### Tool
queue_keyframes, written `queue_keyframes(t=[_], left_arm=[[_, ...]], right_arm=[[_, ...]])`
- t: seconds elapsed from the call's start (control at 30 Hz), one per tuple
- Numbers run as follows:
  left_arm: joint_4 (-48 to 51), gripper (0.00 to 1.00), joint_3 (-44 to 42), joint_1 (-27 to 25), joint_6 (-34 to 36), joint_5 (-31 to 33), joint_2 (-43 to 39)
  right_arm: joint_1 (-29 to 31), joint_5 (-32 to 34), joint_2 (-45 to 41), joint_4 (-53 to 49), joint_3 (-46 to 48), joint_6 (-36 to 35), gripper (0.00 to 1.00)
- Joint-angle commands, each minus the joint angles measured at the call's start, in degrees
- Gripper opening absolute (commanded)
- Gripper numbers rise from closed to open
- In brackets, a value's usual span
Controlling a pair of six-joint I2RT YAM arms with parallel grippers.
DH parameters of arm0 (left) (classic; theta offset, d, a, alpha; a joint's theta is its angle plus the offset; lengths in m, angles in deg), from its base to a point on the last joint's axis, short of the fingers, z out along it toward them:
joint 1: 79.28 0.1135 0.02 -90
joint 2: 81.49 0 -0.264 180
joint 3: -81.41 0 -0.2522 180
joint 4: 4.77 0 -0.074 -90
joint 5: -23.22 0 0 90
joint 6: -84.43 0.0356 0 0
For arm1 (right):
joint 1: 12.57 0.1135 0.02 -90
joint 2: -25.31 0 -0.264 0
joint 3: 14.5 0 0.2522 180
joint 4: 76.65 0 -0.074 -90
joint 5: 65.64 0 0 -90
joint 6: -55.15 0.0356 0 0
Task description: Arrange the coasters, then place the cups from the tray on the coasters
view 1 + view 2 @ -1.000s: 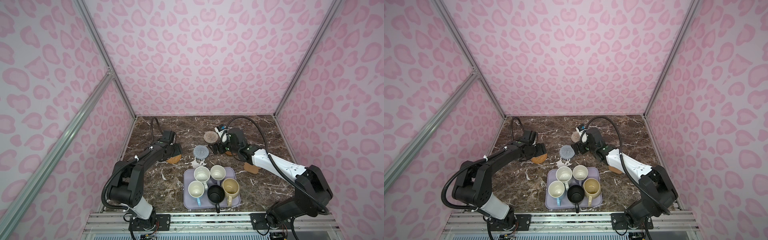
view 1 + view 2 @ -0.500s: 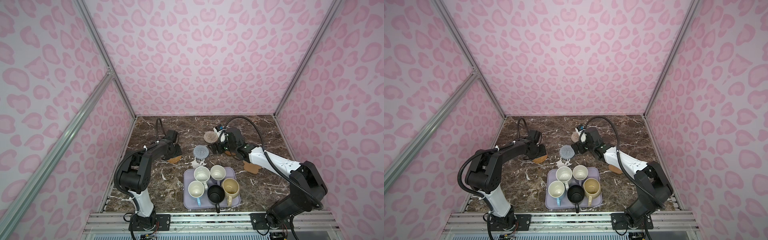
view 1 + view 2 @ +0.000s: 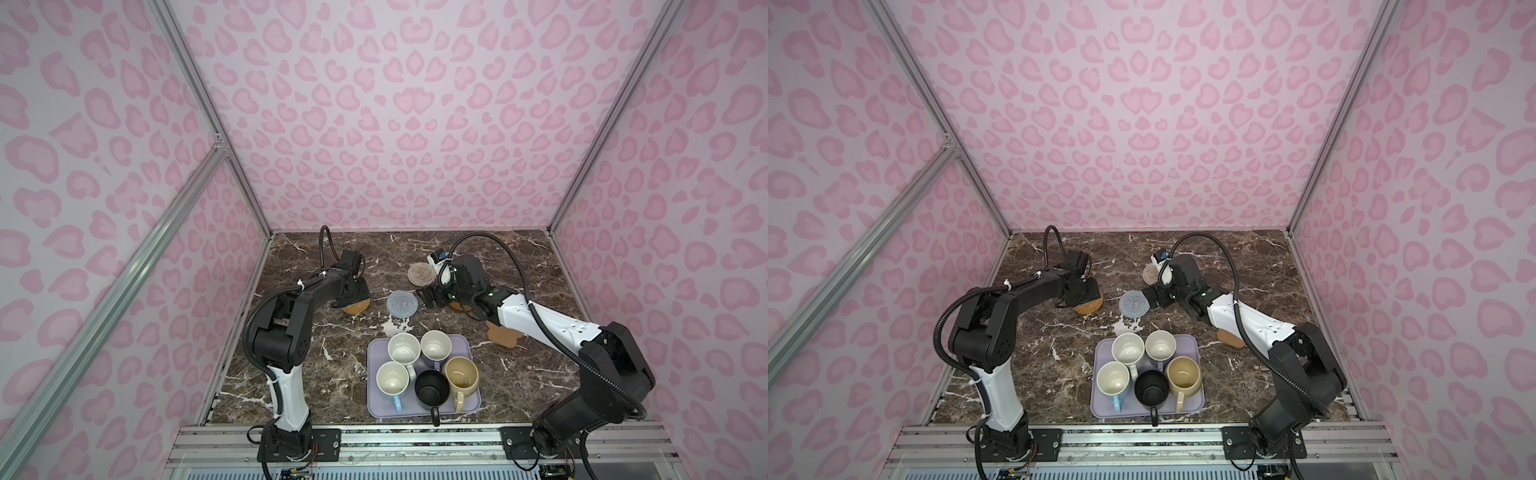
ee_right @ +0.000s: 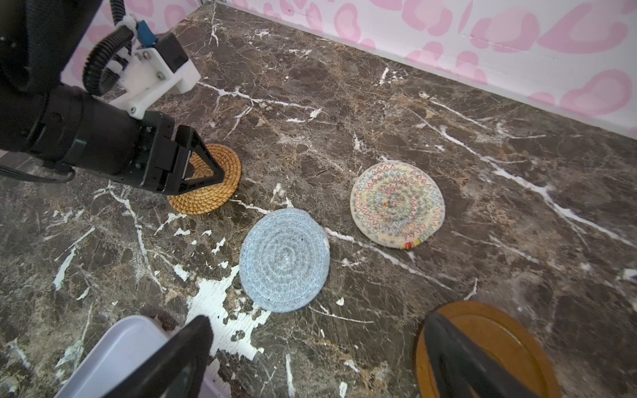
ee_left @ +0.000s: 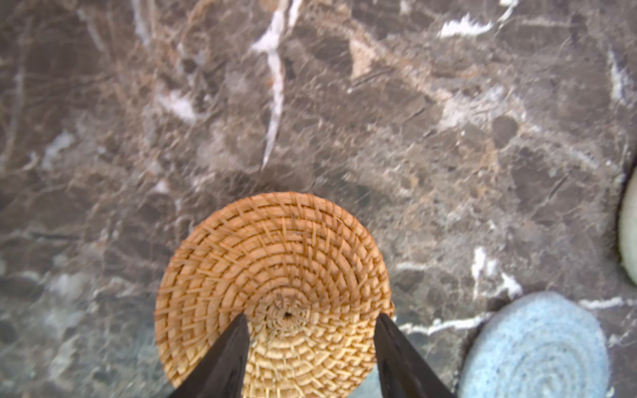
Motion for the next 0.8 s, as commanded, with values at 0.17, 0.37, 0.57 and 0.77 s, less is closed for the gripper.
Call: queue_keyframes(t=[0.17, 0.37, 0.57, 0.77], left_arm=[[2.2, 0.61, 0.1, -0.1, -0.8, -1.9, -0.2], [2.2, 0.74, 2.5, 0.2, 0.1, -3.9, -3.1], [2.7, 0.78, 5.3, -2.0, 4.0, -4.3, -9.2], [8.1, 0.77, 11.6, -9.3, 10.3, -2.2, -5.0]], right_arm=[[0.0, 1.2, -0.9, -0.3, 0.3, 0.5, 0.98], [0.0, 2.0, -2.0, -0.2, 0.1, 0.6, 0.98], [0.0, 4.4, -4.8, -1.6, 0.4, 1.5, 0.99], [-0.7, 8.1, -8.2, -2.0, 1.2, 2.0, 0.99]])
